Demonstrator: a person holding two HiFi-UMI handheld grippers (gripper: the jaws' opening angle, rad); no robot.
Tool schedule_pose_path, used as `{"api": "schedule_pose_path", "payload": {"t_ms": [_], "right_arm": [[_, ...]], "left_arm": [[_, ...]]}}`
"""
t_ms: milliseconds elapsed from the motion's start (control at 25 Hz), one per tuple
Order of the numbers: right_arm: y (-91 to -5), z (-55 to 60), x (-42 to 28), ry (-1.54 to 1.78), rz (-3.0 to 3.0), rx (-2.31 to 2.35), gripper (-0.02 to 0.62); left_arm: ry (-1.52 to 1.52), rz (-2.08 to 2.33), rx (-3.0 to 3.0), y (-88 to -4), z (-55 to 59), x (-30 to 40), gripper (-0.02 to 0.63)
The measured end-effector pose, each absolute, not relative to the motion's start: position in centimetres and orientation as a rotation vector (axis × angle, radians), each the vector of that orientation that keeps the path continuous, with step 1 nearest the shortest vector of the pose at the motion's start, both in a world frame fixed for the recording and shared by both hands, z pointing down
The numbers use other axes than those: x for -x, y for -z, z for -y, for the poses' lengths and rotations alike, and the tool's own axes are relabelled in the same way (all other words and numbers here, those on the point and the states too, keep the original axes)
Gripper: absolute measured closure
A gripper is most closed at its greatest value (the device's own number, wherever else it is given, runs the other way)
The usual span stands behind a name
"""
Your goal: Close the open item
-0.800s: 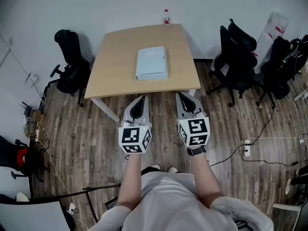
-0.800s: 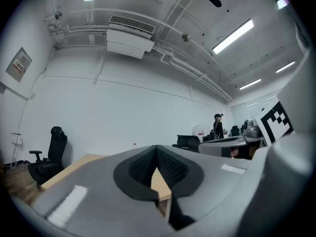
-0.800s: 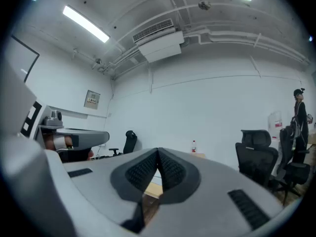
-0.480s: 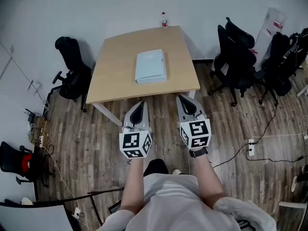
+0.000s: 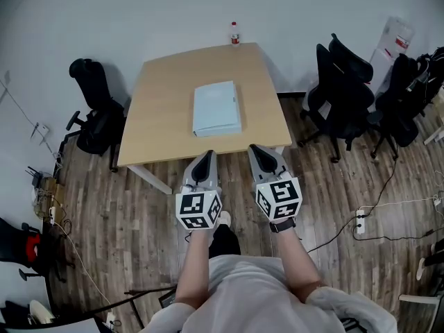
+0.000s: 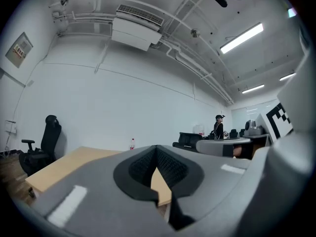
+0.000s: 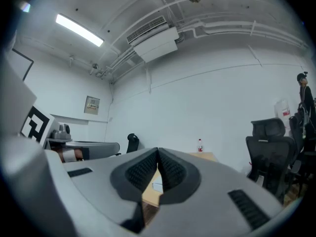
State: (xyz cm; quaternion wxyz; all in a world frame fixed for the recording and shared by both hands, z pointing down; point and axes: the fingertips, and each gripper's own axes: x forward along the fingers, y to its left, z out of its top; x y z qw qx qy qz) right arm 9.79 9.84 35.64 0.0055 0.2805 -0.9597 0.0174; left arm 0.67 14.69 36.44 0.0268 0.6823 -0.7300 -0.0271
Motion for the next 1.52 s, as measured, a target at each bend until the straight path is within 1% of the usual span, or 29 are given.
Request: {"api": "schedule_pose_path", "payload": {"t_ms": [360,640,840,1080,1520], "right_arm": [[-32.3,-0.1,-1.3,0.000,3.005,-0.951,0.583],[-32.7,5.5,5.3,0.017,2.976,-0.962,0.583],[-33.7,9.4,8.8,0.012,2.946,-0.997,0.581],[-36.0,12.5,10.6,-0.047,2.875,-1.049,0.583],[-41.9,20.1,10.1,-0.211,2.777,-1.049,0.581]], "left_arm": [[0.118,2.237,-2.197,-33.2,-4.3,7.7,0.597],[0.136,2.208,-2.219,-33.1,1.8,14.3,0.597],[0.144,2.175,-2.250,-33.5,5.8,18.0,0.597],[0.082,2.012,-2.352,-35.6,10.3,19.2,0.597],[-0.047,1.903,-2.340,-40.7,18.9,20.8,0.597]]}}
